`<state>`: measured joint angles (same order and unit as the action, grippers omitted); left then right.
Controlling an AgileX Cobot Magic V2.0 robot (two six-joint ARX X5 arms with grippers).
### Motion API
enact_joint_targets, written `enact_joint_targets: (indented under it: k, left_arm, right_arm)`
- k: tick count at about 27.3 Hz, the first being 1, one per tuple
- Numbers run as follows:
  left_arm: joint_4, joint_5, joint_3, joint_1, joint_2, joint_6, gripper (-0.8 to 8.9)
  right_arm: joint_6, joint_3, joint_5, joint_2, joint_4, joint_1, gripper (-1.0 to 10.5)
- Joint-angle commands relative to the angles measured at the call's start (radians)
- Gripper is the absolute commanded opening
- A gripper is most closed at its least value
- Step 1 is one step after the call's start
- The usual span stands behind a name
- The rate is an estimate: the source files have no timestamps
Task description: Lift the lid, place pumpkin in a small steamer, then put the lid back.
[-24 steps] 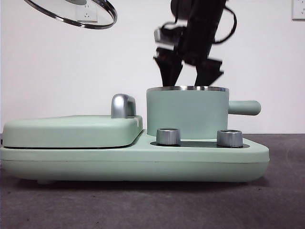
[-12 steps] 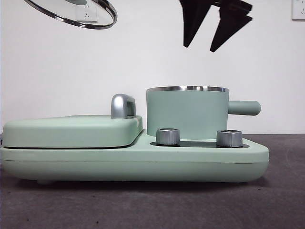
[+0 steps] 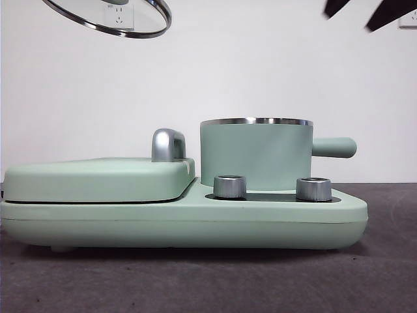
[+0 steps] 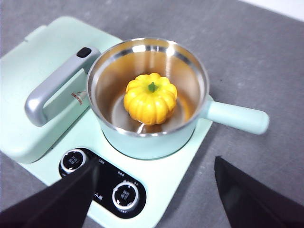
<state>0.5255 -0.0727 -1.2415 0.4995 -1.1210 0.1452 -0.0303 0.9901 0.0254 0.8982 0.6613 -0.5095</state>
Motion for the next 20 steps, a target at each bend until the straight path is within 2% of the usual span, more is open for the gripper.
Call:
enact_joint_targets:
  k: [1,9,20]
  left_arm:
    - [-0.051,-0.052,-0.018,0.005,-0.025,-0.006,0.1]
    - [-0.185,-0.108,-0.018,0.044,-0.134,-0.042,0.1]
    - [-0.491,-0.12,-0.018,0.154,-0.364,-0.046,0.1]
  right_arm:
    - [-0.044,-0.028,-0.008,-0.087,-0.001,-0.005,3.7]
    - [-0.076,-0.042,-0.007,-0.214,0.067,-0.005,3.7]
    - [-0.076,-0.042,0.0,-0.22,0.13,-0.005,3.7]
